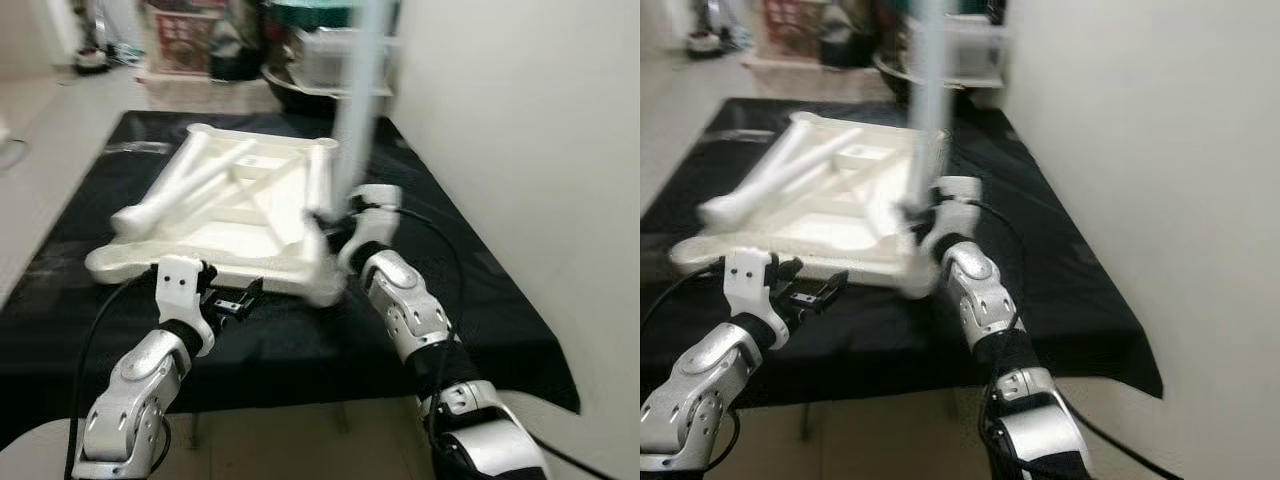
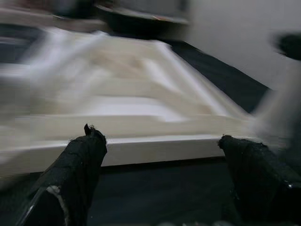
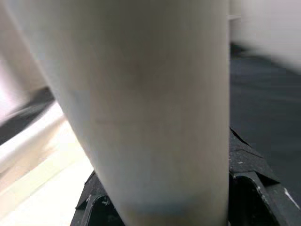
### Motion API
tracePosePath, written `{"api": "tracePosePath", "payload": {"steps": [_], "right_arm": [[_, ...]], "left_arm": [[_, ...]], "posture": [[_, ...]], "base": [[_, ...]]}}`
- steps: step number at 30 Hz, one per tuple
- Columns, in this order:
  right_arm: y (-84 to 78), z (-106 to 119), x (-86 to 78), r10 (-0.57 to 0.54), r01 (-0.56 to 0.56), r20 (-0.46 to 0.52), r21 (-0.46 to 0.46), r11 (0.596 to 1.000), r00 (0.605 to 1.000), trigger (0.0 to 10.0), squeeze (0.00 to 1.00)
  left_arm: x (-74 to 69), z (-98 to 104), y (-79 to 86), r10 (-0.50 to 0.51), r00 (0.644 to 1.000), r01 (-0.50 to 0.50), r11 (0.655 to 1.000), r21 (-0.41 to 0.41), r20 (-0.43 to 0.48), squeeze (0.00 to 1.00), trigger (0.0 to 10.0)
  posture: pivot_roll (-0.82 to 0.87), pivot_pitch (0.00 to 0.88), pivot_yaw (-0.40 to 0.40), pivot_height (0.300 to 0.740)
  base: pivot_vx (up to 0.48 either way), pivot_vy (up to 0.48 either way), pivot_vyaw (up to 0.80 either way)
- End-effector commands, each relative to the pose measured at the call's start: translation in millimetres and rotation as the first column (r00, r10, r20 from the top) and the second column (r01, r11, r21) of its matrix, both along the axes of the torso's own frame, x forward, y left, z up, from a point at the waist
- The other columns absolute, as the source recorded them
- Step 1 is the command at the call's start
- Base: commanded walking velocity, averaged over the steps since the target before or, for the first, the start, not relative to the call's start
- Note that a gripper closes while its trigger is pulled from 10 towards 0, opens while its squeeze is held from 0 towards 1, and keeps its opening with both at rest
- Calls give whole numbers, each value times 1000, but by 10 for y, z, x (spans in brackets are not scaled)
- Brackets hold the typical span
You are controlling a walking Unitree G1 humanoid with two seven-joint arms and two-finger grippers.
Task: Building children table
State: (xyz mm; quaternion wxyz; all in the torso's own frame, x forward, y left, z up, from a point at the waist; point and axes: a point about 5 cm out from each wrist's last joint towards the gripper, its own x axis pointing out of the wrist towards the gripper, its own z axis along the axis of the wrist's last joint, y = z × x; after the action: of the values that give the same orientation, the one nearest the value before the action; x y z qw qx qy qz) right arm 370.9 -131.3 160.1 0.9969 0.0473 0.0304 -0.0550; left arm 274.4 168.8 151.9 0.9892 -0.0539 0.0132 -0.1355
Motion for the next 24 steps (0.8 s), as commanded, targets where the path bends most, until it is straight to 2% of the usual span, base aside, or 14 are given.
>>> {"api": "tracePosePath", "payload": {"steps": [1, 3, 4, 10, 11, 14, 15, 16, 18, 19, 20, 22, 23, 24], "right_arm": [[-194, -412, -158, -107, 101, -184, -41, 994, 977, 0, 0], [-65, -390, -212, -19, 13, -180, -34, 999, 983, 0, 0], [30, -361, -214, 65, -71, -169, -33, 997, 983, 10000, 0], [344, -160, -164, 294, -292, -29, 67, 954, 955, 10000, 0], [425, -32, -154, 373, -375, 39, 75, 924, 927, 10000, 1000], [511, 147, -170, 466, -474, 109, 75, 877, 878, 10000, 922], [567, 291, -189, 618, -630, 164, 36, 776, 769, 10000, 0], [567, 291, -189, 618, -630, 164, 36, 776, 769, 10000, 0], [594, 374, -212, 709, -722, 187, 3, 692, 680, 10000, 0], [625, 469, -310, 872, -877, 198, -92, 471, 447, 10000, 0], [630, 414, -331, 914, -912, 159, -116, 393, 373, 10000, 0], [630, 369, -343, 936, -931, 130, -127, 342, 326, 10000, 0], [637, 299, -314, 936, -931, 108, -117, 346, 334, 7255, 0], [642, 253, -295, 935, -930, 96, -109, 351, 341, 7255, 0]], "left_arm": [[-5, -4, -30, -15, 1000, 15, 1000, -2, -9, 0, 10000], [0, 2, -20, -15, 1000, 15, 1000, -20, -11, 0, 10000], [0, 1, -27, -20, 1000, 20, 1000, -14, -13, 0, 10000], [13, -6, -19, -24, 1000, 24, 1000, -6, -14, 0, 10000], [13, -1, -23, -25, 1000, 25, 1000, -7, -13, 0, 10000], [7, 4, -31, -29, 1000, 29, 1000, 1, -10, 0, 10000], [11, 10, -23, -25, 1000, 25, 1000, -14, -9, 0, 10000], [11, 10, -23, -25, 1000, 25, 1000, -14, -9, 0, 10000], [14, 13, -16, -22, 1000, 22, 999, -26, -8, 0, 10000], [7, 7, -26, -27, 1000, 26, 1000, -9, -6, 0, 10000], [10, 7, -24, -26, 1000, 25, 1000, -18, -6, 0, 10000], [13, 8, -21, -24, 1000, 24, 999, -27, -5, 0, 10000], [13, 9, -26, -25, 1000, 24, 999, -28, -4, 0, 10000], [12, 10, -31, -25, 1000, 25, 999, -28, -4, 0, 10000]], "posture": [[80, 0, -111, 740], [76, 0, -103, 740], [76, 0, -103, 740], [70, 0, -99, 740], [63, 0, -100, 740], [63, 0, -100, 740], [68, 0, -104, 740], [68, 0, -104, 740], [68, 0, -104, 740], [64, 0, -107, 740], [73, 0, -111, 740], [73, 0, -111, 740], [78, 0, -118, 740], [78, 0, -118, 740]], "base": [[0, 0, 0], [0, 0, 0], [0, 0, 0], [0, 0, 0], [0, 0, 0], [0, 0, 0], [0, 0, 0], [0, 0, 0], [0, 0, 0], [0, 0, 0], [0, 0, 0], [0, 0, 0], [0, 0, 0], [0, 0, 0]]}}
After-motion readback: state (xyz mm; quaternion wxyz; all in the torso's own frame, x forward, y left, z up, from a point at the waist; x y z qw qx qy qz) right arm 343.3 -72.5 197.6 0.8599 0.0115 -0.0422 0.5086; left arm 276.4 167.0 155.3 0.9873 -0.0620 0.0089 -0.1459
